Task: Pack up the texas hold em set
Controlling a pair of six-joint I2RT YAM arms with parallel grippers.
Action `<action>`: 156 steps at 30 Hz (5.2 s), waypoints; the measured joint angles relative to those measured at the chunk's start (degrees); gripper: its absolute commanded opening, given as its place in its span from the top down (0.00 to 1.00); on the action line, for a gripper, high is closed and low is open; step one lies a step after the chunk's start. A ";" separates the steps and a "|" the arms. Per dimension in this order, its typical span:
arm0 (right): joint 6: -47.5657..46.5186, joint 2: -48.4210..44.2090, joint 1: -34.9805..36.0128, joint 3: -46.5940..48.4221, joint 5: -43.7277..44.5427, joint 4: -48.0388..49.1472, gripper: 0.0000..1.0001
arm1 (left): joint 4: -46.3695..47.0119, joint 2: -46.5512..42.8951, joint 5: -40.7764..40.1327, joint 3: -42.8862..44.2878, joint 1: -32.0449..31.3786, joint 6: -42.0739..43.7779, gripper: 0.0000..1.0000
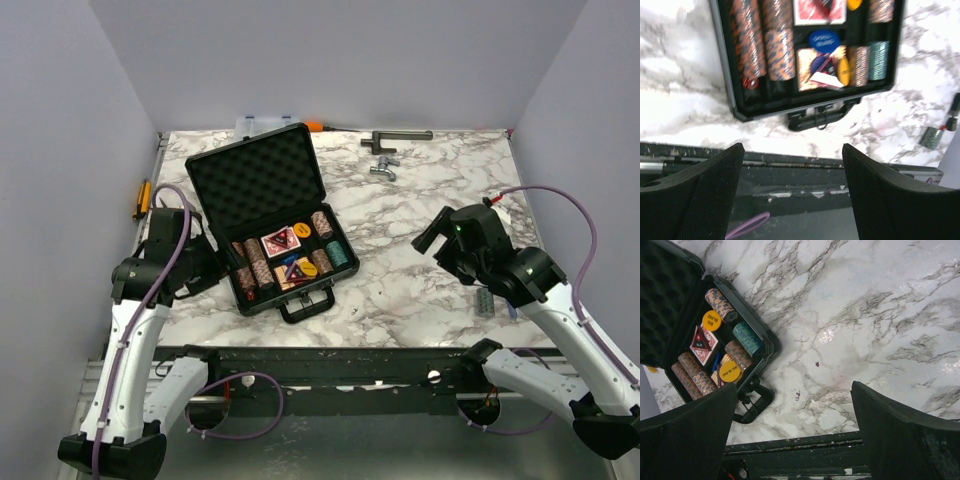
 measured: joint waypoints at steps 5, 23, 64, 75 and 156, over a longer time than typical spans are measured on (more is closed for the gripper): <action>0.02 0.98 0.00 0.00 -0.81 0.74 0.01 | 1.18 4.24 -0.72 11.50 0.00 3.39 0.23; 1.07 0.28 0.00 -2.14 -1.73 1.14 0.01 | 5.84 30.82 -9.55 47.84 3.69 7.56 0.24; 3.41 -2.32 0.00 -6.80 2.25 -0.13 0.00 | 6.54 74.05 18.97 76.15 28.06 -5.42 0.59; 3.43 -0.61 0.00 -6.82 2.23 -0.07 0.00 | 6.60 80.56 24.22 73.40 28.02 -5.62 0.63; -0.48 -9.46 0.00 -4.39 2.29 -6.58 0.00 | 4.94 45.13 23.37 41.94 18.08 2.27 0.69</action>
